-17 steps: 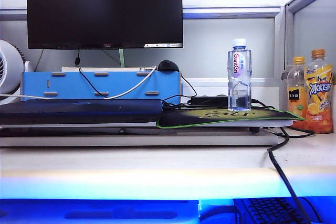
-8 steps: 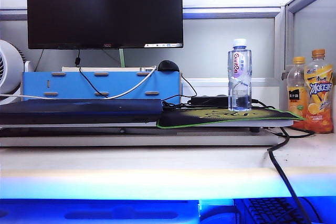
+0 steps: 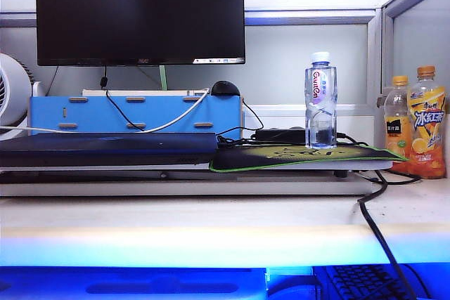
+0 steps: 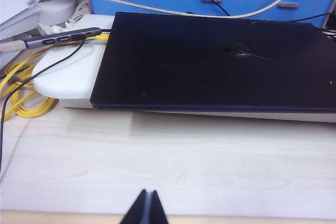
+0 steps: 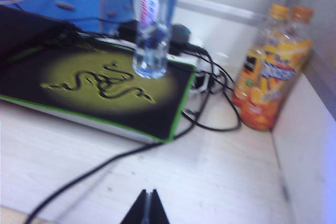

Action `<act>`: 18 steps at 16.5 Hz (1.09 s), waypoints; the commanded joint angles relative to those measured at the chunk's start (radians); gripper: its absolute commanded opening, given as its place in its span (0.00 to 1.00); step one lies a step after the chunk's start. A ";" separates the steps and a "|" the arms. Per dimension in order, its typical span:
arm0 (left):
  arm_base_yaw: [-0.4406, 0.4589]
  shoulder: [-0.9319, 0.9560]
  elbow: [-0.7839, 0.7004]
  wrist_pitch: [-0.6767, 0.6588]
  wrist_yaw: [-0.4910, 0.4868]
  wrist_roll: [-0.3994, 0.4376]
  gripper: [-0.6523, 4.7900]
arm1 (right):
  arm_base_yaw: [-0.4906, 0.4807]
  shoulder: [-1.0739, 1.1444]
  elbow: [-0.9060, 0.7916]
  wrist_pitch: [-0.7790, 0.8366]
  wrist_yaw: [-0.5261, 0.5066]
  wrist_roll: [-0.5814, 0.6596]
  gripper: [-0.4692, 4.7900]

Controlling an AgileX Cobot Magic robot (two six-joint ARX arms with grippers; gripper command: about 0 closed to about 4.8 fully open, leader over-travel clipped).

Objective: Pick up the mineral water bottle and place it on the laptop.

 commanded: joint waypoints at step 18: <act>0.000 -0.002 0.002 0.000 0.003 0.001 0.12 | 0.000 0.001 0.004 0.076 0.000 -0.060 0.09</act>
